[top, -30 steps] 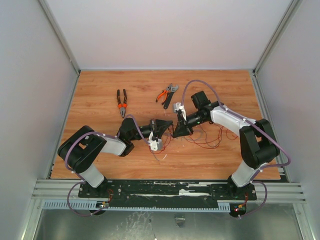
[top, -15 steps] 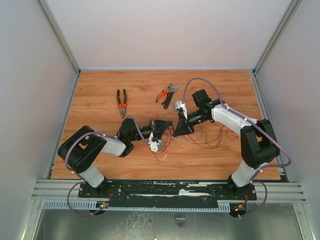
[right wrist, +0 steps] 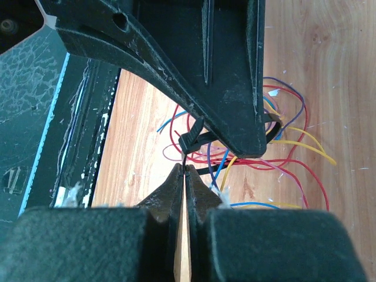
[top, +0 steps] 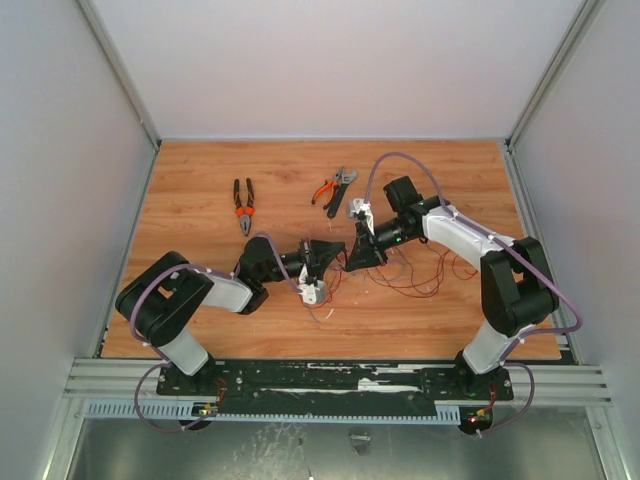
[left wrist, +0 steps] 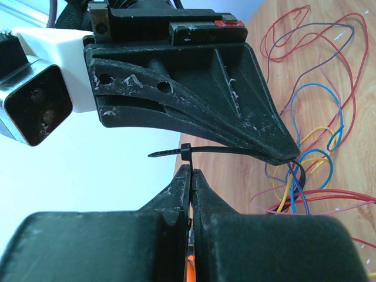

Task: Zip-tie the wires
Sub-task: Tie the cable at the center of the board.

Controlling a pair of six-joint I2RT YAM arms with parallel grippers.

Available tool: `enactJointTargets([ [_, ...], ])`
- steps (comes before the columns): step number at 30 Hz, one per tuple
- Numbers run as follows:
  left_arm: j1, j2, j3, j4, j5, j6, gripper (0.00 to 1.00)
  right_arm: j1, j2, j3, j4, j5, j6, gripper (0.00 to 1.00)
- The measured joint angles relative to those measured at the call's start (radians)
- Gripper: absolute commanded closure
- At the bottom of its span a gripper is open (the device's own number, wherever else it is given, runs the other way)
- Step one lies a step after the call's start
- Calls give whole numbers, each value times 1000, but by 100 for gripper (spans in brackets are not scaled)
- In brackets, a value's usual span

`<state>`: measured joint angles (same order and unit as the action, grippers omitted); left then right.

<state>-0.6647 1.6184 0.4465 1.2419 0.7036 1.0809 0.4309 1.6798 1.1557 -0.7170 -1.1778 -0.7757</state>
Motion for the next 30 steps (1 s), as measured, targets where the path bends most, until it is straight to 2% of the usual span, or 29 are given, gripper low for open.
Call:
enactJointTargets([
  [30,-2,0,-4,-6,-40,37,100,-9,29,83,11,19,111,100],
])
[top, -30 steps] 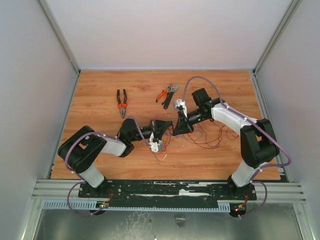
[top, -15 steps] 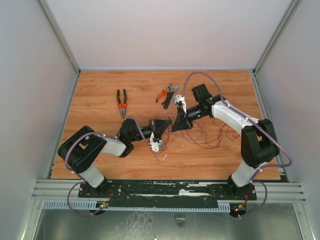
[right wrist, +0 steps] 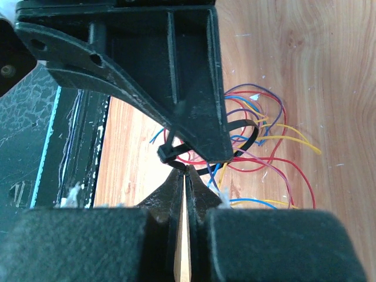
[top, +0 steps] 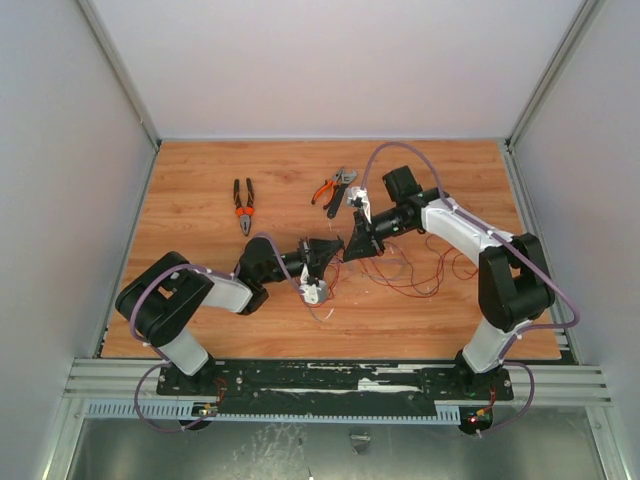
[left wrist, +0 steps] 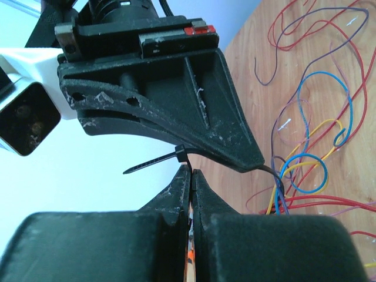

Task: Zip-tie the wires
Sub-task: Tie the cable at the center of the board.

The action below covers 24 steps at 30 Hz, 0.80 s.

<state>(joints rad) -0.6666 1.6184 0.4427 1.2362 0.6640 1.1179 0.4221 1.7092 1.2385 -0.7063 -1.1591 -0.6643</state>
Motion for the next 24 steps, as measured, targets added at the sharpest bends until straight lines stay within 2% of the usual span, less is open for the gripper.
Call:
enactJointTargets([
  [13,-12,9,0,12,0,0,100,-4,8,26,21,27,31,100],
  [19,-15,16,0,30,-16,-47,100,-4,5,12,33,31,32,100],
  [24,-17,50,0,52,-25,-103,100,-4,-23,-68,94,37,61,93],
])
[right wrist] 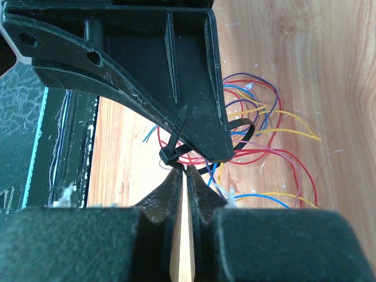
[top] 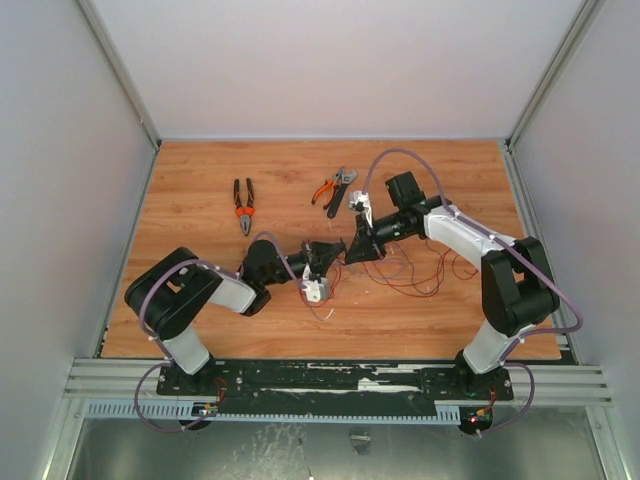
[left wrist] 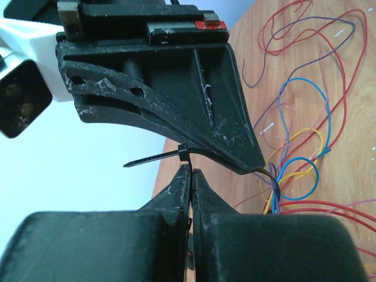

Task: Zip-tie the wires
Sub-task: Tie the cable at the center of the board.

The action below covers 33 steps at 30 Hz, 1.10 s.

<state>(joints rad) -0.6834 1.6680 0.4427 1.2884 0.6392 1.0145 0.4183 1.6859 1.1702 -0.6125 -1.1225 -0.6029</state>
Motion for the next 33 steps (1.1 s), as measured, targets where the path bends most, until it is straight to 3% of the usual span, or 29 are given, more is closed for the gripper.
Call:
enactJointTargets([
  [9,-1,32,0,19,-18,-59,100,-1,-27,-53,94,11,43,82],
  [20,-5,62,0,30,-22,-106,100,-3,-66,-75,100,80,38,54],
  [33,-6,72,0,47,-29,-129,100,-18,-147,-81,151,125,99,40],
])
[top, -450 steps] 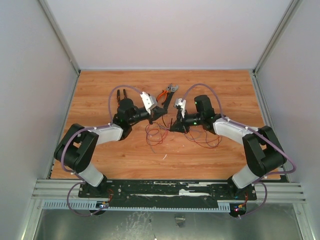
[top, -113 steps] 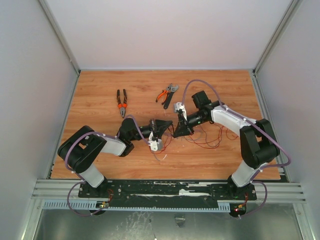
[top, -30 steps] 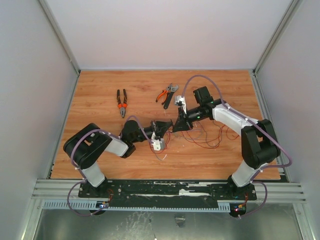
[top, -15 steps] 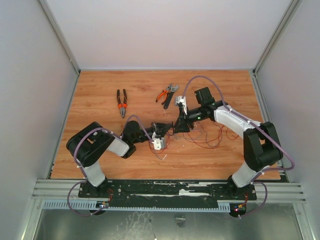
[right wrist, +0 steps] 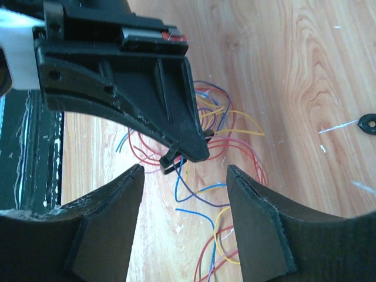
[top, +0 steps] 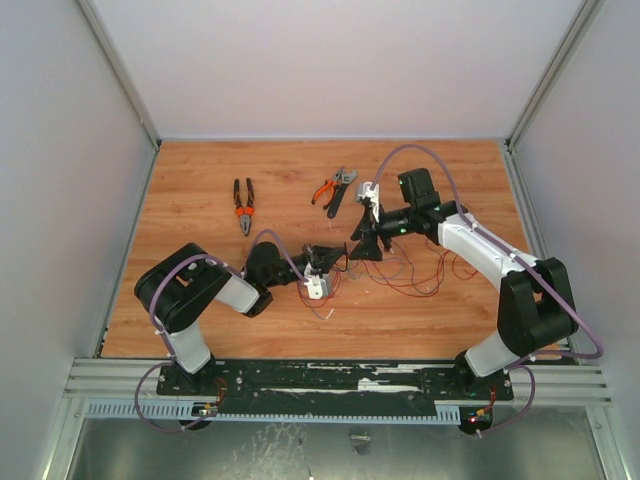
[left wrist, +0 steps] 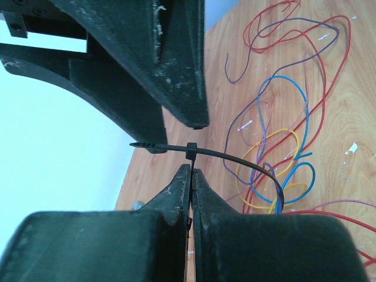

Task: Zip-tie the wires
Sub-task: Tie the cable at the center of the board.

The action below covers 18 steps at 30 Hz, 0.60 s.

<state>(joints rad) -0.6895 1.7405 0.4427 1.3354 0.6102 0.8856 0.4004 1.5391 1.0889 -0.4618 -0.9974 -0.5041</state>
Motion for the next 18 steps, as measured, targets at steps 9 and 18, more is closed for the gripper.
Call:
enactJointTargets([
  [9,0,0,0,2,0,-1,100,0,-3,0,119,-3,114,38],
  [18,0,0,0,3,0,-1,100,6,10,0,155,-24,153,49],
])
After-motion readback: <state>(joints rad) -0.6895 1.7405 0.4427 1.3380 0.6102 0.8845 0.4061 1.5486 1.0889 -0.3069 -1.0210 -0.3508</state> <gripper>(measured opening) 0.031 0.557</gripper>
